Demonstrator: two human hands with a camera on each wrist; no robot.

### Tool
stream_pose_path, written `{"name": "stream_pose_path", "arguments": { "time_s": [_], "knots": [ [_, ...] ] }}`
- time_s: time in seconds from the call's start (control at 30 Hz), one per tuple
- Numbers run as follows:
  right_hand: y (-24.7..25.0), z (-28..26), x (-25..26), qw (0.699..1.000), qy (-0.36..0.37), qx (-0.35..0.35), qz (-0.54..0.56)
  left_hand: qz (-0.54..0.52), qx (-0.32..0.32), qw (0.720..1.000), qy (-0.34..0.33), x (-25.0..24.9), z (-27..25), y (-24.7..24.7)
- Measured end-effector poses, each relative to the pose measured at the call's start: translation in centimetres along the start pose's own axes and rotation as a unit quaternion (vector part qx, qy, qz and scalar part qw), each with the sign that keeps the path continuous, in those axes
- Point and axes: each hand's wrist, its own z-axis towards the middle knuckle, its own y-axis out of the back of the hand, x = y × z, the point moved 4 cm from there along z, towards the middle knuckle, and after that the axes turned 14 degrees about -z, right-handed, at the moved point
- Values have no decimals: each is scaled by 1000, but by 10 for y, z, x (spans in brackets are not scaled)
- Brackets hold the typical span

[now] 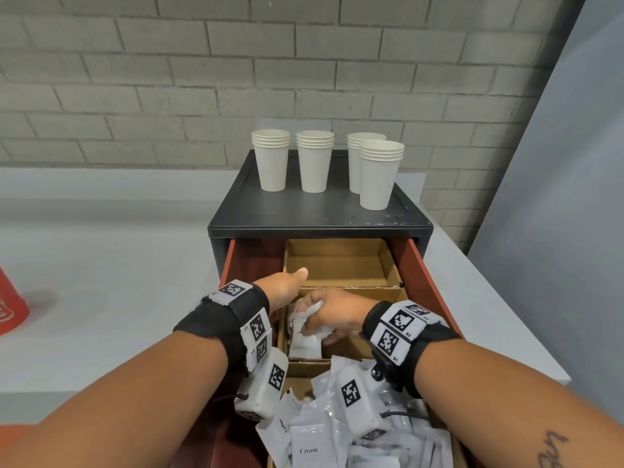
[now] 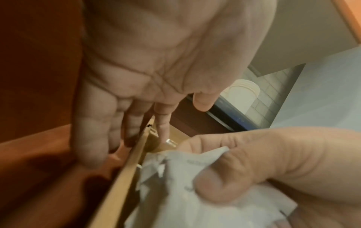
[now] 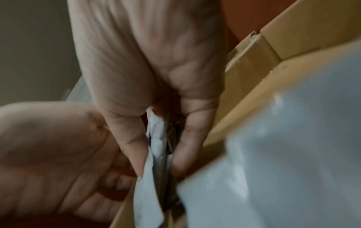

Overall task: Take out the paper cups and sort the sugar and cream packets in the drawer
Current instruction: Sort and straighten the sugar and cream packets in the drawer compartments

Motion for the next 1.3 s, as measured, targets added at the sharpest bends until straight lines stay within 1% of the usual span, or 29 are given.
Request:
{"name": "stream_pose_path", "arguments": {
  "time_s": [0.1, 0.17, 0.23, 0.3, 0.33, 0.37, 0.43, 0.5, 0.63, 0.7, 0.8, 0.93, 1.07, 1.17, 1.23, 1.3],
  "knots": [
    [22, -13, 4, 999, 41, -20, 17, -91, -26, 994, -47, -8, 0, 6],
    [36, -23, 10, 994, 85, -32, 54, -170, -14, 983, -64, -15, -3, 8],
    [48, -33, 17, 988, 125, -45, 83, -253, 56, 964, -63, -21, -3, 5],
    [56, -38, 24, 979, 161, -55, 109, -319, 142, 935, -68, -26, -7, 0],
    [58, -39, 27, 975, 175, -62, 120, -341, 174, 921, -68, -28, -10, -2],
    [60, -40, 30, 972, 184, -70, 126, -357, 201, 910, -67, -30, -14, -3],
    [62, -40, 33, 968, 197, -89, 130, -379, 224, 895, -76, -32, -16, -4],
    [64, -42, 36, 966, 207, -116, 101, -395, 223, 886, -93, -35, -18, -3],
    [70, -46, 41, 965, 202, -168, 0, -437, 224, 864, -111, -38, -18, -1],
    [73, -45, 43, 964, 199, -175, -19, -458, 218, 854, -116, -40, -17, -1],
    [79, -43, 42, 961, 192, -197, -34, -475, 202, 847, -128, -41, -14, 1],
    [90, -39, 35, 949, 177, -253, 62, -482, 186, 848, -121, -41, -9, 5],
    [101, -38, 27, 924, 149, -321, 143, -475, 181, 854, -111, -41, -8, 4],
    [113, -34, 22, 901, 111, -364, 211, -478, 173, 854, -109, -41, -5, 7],
    [121, -29, 24, 893, 83, -374, 237, -491, 161, 848, -117, -42, -4, 12],
    [127, -23, 31, 897, 68, -372, 228, -514, 143, 836, -127, -43, -2, 20]
  ]
}}
